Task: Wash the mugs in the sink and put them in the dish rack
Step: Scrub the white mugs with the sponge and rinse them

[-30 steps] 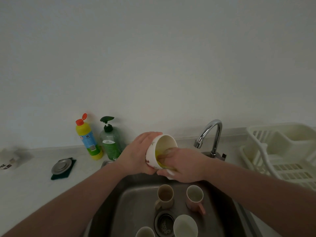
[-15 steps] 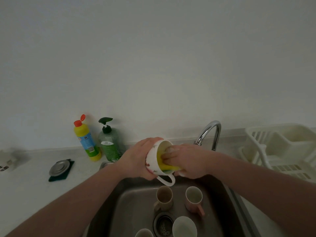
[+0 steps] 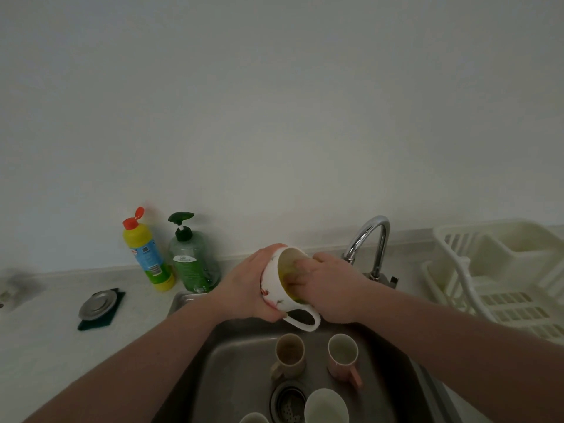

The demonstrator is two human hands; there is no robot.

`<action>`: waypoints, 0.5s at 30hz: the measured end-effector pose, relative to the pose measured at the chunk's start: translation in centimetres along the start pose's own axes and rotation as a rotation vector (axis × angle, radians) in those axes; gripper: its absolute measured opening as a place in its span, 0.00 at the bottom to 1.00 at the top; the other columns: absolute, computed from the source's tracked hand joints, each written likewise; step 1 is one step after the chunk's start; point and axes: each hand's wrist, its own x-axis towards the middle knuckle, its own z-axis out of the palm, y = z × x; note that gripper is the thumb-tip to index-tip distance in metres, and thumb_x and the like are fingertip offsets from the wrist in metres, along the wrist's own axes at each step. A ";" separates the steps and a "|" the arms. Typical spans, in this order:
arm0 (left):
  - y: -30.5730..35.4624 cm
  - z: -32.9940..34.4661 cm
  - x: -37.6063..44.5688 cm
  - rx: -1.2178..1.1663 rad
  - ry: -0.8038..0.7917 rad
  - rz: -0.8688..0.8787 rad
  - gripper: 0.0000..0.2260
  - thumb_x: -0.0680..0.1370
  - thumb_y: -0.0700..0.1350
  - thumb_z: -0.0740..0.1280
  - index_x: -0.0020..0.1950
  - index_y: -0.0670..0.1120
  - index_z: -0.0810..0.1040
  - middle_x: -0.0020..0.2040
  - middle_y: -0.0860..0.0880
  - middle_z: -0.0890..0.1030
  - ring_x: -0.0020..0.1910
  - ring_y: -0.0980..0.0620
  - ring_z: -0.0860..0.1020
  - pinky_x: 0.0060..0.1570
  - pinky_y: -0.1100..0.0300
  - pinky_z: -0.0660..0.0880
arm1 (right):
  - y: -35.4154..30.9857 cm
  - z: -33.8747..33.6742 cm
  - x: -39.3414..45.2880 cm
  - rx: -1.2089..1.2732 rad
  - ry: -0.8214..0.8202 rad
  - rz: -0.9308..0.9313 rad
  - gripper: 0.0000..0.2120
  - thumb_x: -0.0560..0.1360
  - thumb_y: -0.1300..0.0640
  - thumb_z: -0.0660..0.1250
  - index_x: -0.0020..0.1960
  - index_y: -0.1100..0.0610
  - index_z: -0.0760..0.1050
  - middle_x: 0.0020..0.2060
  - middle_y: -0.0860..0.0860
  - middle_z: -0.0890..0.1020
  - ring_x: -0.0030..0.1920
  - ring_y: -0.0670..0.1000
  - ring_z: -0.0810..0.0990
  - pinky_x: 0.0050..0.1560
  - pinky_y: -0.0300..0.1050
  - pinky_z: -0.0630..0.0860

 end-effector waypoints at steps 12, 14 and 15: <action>-1.7 -0.9 0.4 -0.227 0.076 -0.211 0.43 0.56 0.50 0.82 0.66 0.61 0.64 0.59 0.56 0.75 0.58 0.54 0.77 0.53 0.52 0.80 | 1.1 -0.6 -0.4 0.089 0.111 0.308 0.26 0.75 0.57 0.59 0.72 0.48 0.62 0.74 0.44 0.59 0.70 0.55 0.59 0.66 0.52 0.60; -1.7 -0.8 0.2 -0.318 0.130 -0.277 0.42 0.58 0.43 0.83 0.65 0.58 0.65 0.59 0.54 0.76 0.57 0.55 0.77 0.52 0.56 0.80 | 1.4 -0.2 -0.2 0.302 0.176 0.522 0.26 0.73 0.58 0.60 0.71 0.48 0.65 0.72 0.49 0.60 0.68 0.56 0.61 0.66 0.51 0.62; -2.0 -0.6 0.0 -0.366 0.163 -0.316 0.41 0.59 0.40 0.83 0.65 0.56 0.66 0.58 0.54 0.76 0.56 0.57 0.78 0.51 0.58 0.79 | 1.6 0.0 -0.1 0.461 0.205 0.615 0.26 0.72 0.58 0.59 0.70 0.48 0.66 0.71 0.51 0.62 0.68 0.57 0.63 0.67 0.49 0.62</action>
